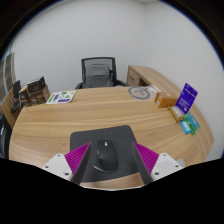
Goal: Arrange mouse
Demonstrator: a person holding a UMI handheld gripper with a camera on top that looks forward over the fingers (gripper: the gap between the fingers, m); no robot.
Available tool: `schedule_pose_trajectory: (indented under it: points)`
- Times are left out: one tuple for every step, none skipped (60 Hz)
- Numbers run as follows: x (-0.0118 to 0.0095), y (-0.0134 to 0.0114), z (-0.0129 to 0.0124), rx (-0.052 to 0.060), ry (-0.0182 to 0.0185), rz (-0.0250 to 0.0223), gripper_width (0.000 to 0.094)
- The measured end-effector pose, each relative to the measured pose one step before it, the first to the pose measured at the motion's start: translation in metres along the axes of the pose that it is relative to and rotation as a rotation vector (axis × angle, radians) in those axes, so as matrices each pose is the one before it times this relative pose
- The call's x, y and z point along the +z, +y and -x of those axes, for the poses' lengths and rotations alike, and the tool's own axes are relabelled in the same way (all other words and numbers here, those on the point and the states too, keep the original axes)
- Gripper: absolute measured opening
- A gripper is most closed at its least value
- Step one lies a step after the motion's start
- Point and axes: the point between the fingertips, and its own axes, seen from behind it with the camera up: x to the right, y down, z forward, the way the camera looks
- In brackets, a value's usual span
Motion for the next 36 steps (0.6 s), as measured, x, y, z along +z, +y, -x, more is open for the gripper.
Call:
schedule_pose_trajectory:
  points:
    - [-0.01164, -0.00360, -0.00182, 0.0017, 0.00575, -0.00183, 0.0852]
    - [-0.01155, -0.00341, -0.00064, 0.0007, 0.00439, -0.00193, 0.0853]
    - [-0.01233, -0.00341, -0.00133, -0.0020, 0.00253, -0.00392, 0.0852]
    - [-0.01235, -0.00354, -0.00179, -0.0047, 0.00156, -0.00637, 0.0852]
    - [-0.01263, -0.00381, -0.00158, -0.0056, 0.00218, -0.00843, 0.0852]
    - [-0.01272, -0.00374, -0.00148, -0.0058, 0.00333, -0.00882, 0.0849]
    - [-0.01299, -0.00291, -0.00171, -0.0052, 0.00512, -0.00610, 0.0850]
    - [-0.01295, -0.00197, -0.00195, -0.0042, 0.00626, -0.00315, 0.0850]
    - [-0.01275, -0.00159, -0.00188, -0.0031, 0.00656, -0.00224, 0.0851]
    - [-0.01238, -0.00122, -0.00208, -0.0023, 0.00545, -0.00334, 0.0849]
    - [-0.01367, -0.00222, -0.00292, -0.0029, 0.00267, -0.00332, 0.0849]
    - [-0.01139, -0.00058, -0.00086, -0.0027, 0.00152, -0.00710, 0.0848]
    - [-0.01079, -0.00051, -0.00124, -0.0028, -0.00044, -0.00610, 0.0849]
    - [-0.01033, -0.00018, -0.00126, -0.0004, -0.00057, -0.00411, 0.0850]
    - [-0.01022, 0.00043, -0.00125, 0.0027, -0.00061, -0.00227, 0.0848]
    - [-0.00960, 0.00094, -0.00143, 0.0041, -0.00190, -0.00081, 0.0848]
    - [-0.00933, 0.00106, -0.00085, 0.0033, -0.00264, -0.00052, 0.0848]
    - [-0.00886, -0.00003, -0.00115, 0.0019, -0.00505, 0.00090, 0.0849]
    - [-0.00844, 0.00090, -0.00021, 0.0007, -0.00610, -0.00313, 0.0849]
    - [-0.00777, 0.00095, 0.00082, 0.0006, -0.00569, -0.00248, 0.0848]
    - [-0.00736, 0.00097, 0.00031, -0.0004, -0.00634, -0.00093, 0.0849]
    - [-0.00666, 0.00115, -0.00015, -0.0021, -0.00502, -0.00145, 0.0850]
    - [-0.00629, 0.00090, 0.00000, -0.0030, -0.00347, -0.00378, 0.0851]
    - [-0.00548, 0.00100, -0.00076, -0.0017, -0.00190, -0.00439, 0.0852]
    - [-0.00517, 0.00094, -0.00118, 0.0011, -0.00135, -0.00254, 0.0854]
    - [-0.00402, 0.00131, -0.00128, 0.0032, -0.00238, -0.00156, 0.0854]
    - [-0.00380, 0.00156, -0.00116, 0.0030, -0.00126, -0.00125, 0.0855]
    - [-0.00337, 0.00180, -0.00159, 0.0007, 0.00043, -0.00025, 0.0855]
    - [-0.00257, 0.00242, -0.00283, 0.0005, -0.00114, 0.00169, 0.0853]
    - [-0.00239, 0.00286, -0.00134, 0.0004, -0.00071, 0.00540, 0.0853]
    - [-0.00217, 0.00306, -0.00117, -0.0009, -0.00037, 0.00437, 0.0854]
    - [-0.00204, 0.00272, -0.00082, -0.0026, 0.00162, 0.00339, 0.0855]
    - [-0.00215, 0.00276, -0.00133, -0.0011, 0.00053, 0.00311, 0.0854]
    - [-0.00149, 0.00221, -0.00150, 0.0011, 0.00000, 0.00295, 0.0854]
    - [-0.00114, 0.00237, -0.00120, 0.0033, -0.00083, 0.00196, 0.0853]
    - [-0.00134, 0.00201, -0.00084, 0.0054, -0.00147, 0.00149, 0.0857]
